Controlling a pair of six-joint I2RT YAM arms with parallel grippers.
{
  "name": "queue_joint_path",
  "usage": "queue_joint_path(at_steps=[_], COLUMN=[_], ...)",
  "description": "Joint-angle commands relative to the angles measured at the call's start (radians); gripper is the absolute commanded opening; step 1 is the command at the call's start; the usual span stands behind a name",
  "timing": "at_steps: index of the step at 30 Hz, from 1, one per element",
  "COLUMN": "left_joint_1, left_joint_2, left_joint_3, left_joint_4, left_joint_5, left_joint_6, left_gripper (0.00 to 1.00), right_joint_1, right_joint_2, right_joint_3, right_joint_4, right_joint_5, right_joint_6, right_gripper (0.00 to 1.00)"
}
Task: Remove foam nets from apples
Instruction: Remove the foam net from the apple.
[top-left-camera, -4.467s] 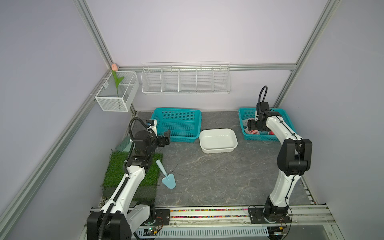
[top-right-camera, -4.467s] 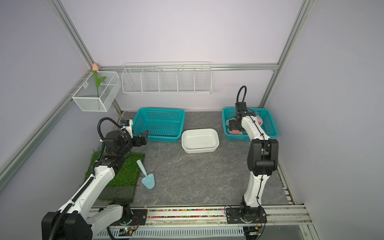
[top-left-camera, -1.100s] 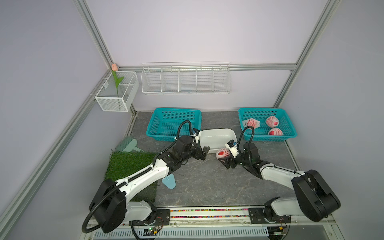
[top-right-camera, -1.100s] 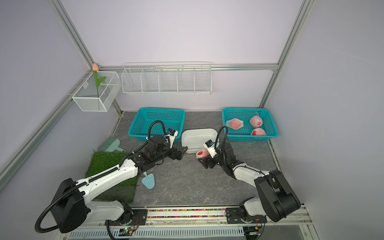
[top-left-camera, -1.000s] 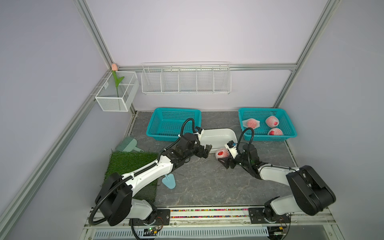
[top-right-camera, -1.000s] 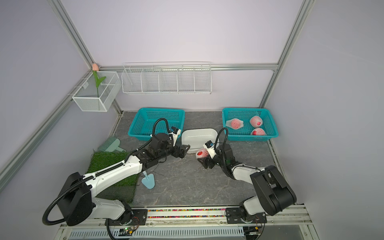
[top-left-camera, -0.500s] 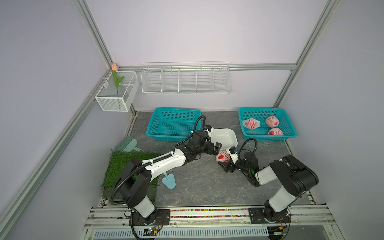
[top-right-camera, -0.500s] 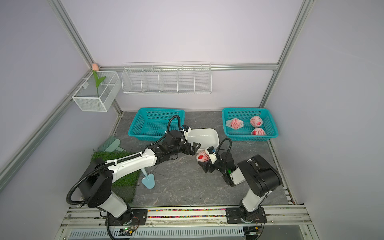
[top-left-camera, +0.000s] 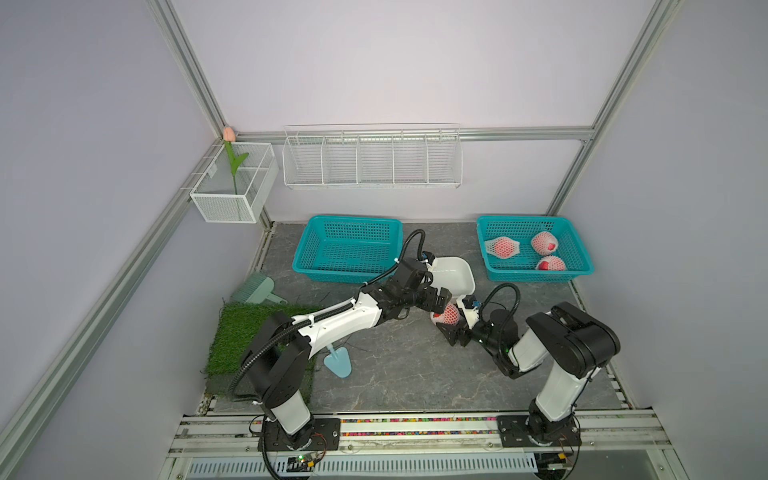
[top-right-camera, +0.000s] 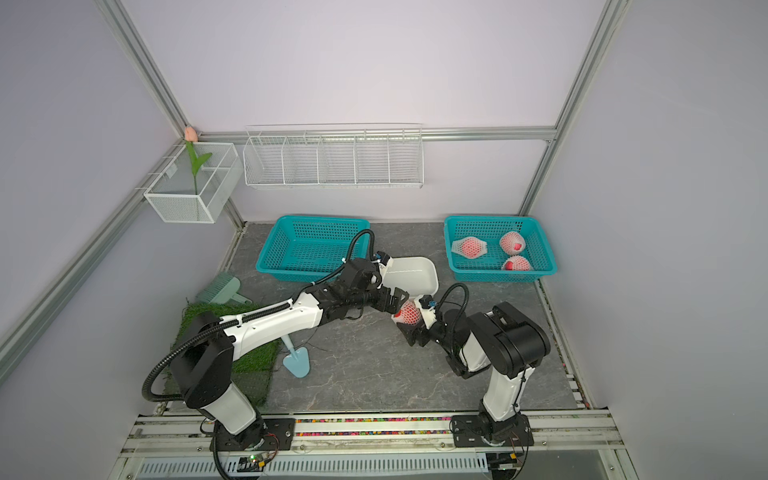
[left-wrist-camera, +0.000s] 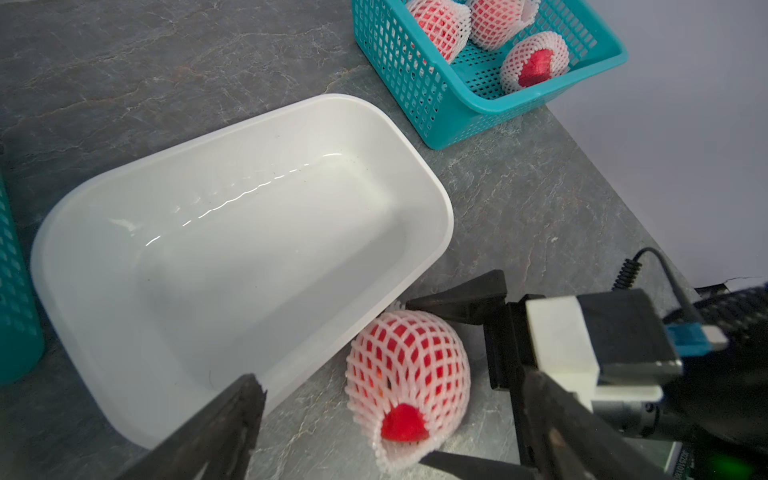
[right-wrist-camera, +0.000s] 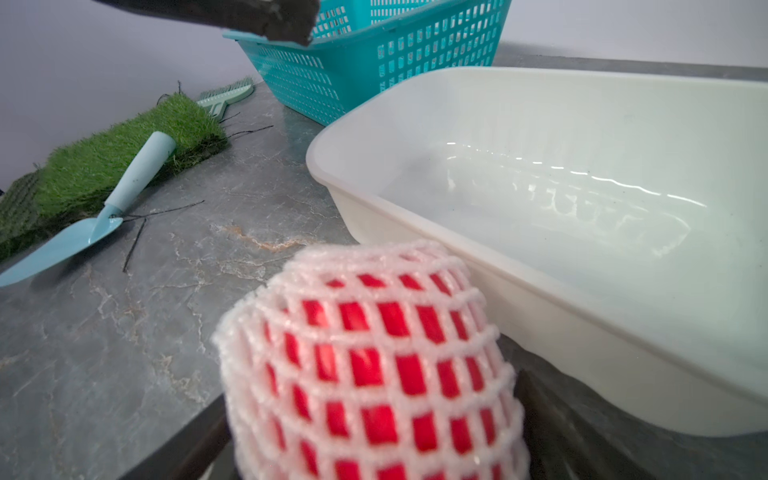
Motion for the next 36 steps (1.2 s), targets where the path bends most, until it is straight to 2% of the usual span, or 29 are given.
queue_joint_path(at_steps=[1, 6, 12, 17, 23, 26, 30, 36], left_joint_1=[-0.002, 0.003, 0.003, 0.006, 0.034, 0.066, 0.076, 0.069], left_joint_2=[0.016, 0.033, 0.073, 0.186, 0.265, 0.265, 0.247, 0.275], left_joint_3=[0.052, 0.112, 0.156, 0.260, 0.320, 0.300, 0.274, 0.305], left_joint_4=[-0.124, -0.248, -0.312, -0.395, -0.438, -0.414, -0.370, -0.418], left_joint_5=[-0.002, -0.035, 0.028, 0.095, 0.164, 0.222, 0.315, 0.359], left_joint_6=[0.036, 0.011, 0.009, 0.031, 0.027, 0.010, 0.030, 0.044], left_gripper=[0.98, 0.98, 0.97, 0.94, 0.89, 0.84, 0.84, 0.83], right_joint_1=[-0.007, -0.012, -0.017, -0.019, -0.021, -0.023, -0.023, -0.024], right_joint_2=[-0.020, -0.008, -0.010, -0.013, -0.012, -0.009, -0.010, -0.018], right_joint_3=[0.009, 0.003, -0.003, -0.002, 0.004, 0.004, 0.009, 0.011], right_joint_4=[-0.001, 0.031, 0.041, 0.038, 0.030, 0.028, 0.026, 0.013], right_joint_5=[0.019, 0.012, 0.007, 0.005, -0.004, 0.000, -0.004, 0.002], right_joint_6=[0.004, 0.014, 0.024, 0.025, 0.024, 0.027, 0.027, 0.027], right_gripper=[0.89, 0.84, 0.84, 0.84, 0.84, 0.84, 0.84, 0.85])
